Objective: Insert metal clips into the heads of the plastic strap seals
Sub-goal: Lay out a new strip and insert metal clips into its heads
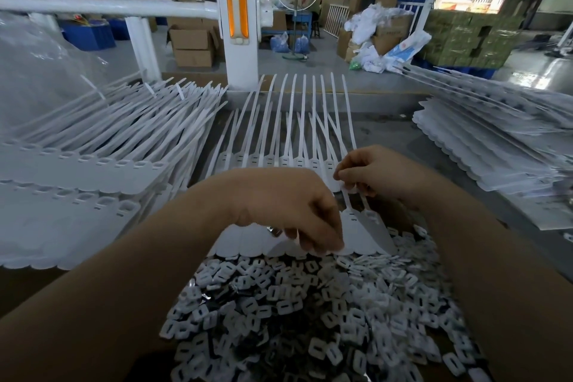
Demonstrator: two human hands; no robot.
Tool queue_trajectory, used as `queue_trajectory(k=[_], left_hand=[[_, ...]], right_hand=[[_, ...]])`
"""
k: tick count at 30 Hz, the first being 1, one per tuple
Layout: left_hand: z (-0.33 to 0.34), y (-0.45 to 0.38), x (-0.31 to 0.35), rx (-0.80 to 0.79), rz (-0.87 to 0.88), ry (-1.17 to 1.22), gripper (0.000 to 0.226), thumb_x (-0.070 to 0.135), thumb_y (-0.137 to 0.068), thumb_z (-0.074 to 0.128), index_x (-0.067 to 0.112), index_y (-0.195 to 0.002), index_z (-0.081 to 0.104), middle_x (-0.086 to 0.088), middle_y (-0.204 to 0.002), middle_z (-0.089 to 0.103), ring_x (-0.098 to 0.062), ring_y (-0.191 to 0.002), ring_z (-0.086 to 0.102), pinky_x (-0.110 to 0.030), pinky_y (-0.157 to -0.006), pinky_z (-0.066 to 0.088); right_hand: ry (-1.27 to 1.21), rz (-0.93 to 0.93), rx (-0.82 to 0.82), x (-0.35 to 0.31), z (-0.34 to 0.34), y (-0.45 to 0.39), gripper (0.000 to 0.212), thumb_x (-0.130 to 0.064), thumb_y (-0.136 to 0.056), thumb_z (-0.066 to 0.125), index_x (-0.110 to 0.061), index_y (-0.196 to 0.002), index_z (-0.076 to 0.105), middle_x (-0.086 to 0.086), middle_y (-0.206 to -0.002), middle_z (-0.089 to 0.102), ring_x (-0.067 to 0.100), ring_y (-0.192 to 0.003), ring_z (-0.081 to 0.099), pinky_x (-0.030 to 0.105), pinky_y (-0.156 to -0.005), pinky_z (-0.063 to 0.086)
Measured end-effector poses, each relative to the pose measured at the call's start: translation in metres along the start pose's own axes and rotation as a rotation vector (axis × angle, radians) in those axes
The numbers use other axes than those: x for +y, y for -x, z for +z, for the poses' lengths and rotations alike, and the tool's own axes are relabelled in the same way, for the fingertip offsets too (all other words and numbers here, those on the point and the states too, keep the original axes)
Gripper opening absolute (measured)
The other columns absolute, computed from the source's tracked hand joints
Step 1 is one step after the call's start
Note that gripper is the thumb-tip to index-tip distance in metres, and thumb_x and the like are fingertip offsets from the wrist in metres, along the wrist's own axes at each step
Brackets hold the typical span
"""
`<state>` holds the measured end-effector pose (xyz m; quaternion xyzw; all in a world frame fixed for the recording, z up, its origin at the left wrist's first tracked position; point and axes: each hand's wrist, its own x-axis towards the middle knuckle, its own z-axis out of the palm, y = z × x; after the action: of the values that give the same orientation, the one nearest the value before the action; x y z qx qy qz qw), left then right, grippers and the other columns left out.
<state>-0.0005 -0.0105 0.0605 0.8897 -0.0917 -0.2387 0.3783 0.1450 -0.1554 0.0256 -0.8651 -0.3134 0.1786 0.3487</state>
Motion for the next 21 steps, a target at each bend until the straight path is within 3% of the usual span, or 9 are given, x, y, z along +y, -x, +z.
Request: queue_trajectory(k=[2,4,8,11,15,21], left_hand=[[-0.003,-0.005,-0.013,0.195,-0.044,0.172,0.004,0.024,-0.087,0.072,0.020,-0.085,0.074,0.005,-0.077,0.074,-0.003,-0.067,0.065,-0.016,-0.062,0.050],[-0.006,-0.007,-0.022,0.280,-0.099,0.353,0.005,0.020,-0.086,0.072,0.017,-0.083,0.074,0.003,-0.075,0.073,-0.004,-0.064,0.064,-0.016,-0.060,0.050],[-0.009,-0.008,-0.030,0.301,-0.197,0.575,0.015,0.014,-0.085,0.072,0.015,-0.072,0.079,-0.001,-0.073,0.072,-0.006,-0.059,0.063,-0.016,-0.052,0.049],[-0.010,-0.008,-0.031,0.320,-0.232,0.646,0.019,0.012,-0.085,0.071,0.015,-0.068,0.079,-0.002,-0.072,0.072,-0.007,-0.058,0.063,-0.016,-0.050,0.049],[-0.008,-0.009,-0.033,0.336,-0.247,0.693,0.015,0.009,-0.084,0.071,0.011,-0.071,0.076,-0.005,-0.071,0.071,-0.008,-0.057,0.064,-0.017,-0.051,0.051],[-0.006,-0.012,-0.033,0.330,-0.234,0.732,0.021,0.009,-0.086,0.069,0.012,-0.067,0.077,-0.002,-0.070,0.071,-0.006,-0.056,0.062,-0.017,-0.050,0.051]], right_hand=[[-0.040,-0.080,0.003,-0.002,-0.001,0.002,0.011,-0.020,-0.094,0.062,-0.024,-0.089,0.071,-0.008,-0.072,0.069,0.000,-0.054,0.053,0.021,-0.054,0.044],[-0.109,-0.161,-0.083,-0.007,-0.002,0.005,0.011,-0.017,-0.091,0.065,-0.025,-0.087,0.071,-0.008,-0.073,0.069,0.000,-0.058,0.055,0.021,-0.055,0.044],[-0.284,-0.306,-0.322,-0.011,-0.005,0.010,0.017,-0.004,-0.084,0.070,-0.022,-0.083,0.070,-0.005,-0.074,0.068,0.006,-0.063,0.058,0.019,-0.054,0.045],[-0.271,-0.329,-0.410,-0.013,-0.006,0.013,0.017,-0.010,-0.076,0.075,-0.024,-0.085,0.071,0.002,-0.082,0.071,0.012,-0.068,0.060,0.022,-0.055,0.046],[-0.252,-0.326,-0.431,-0.012,-0.003,0.012,0.019,-0.007,-0.076,0.077,-0.023,-0.086,0.072,0.010,-0.090,0.072,0.018,-0.071,0.060,0.028,-0.055,0.044],[-0.241,-0.319,-0.385,-0.012,-0.002,0.013,0.015,-0.008,-0.080,0.076,-0.021,-0.084,0.072,0.001,-0.079,0.072,0.017,-0.066,0.059,0.029,-0.055,0.045]])
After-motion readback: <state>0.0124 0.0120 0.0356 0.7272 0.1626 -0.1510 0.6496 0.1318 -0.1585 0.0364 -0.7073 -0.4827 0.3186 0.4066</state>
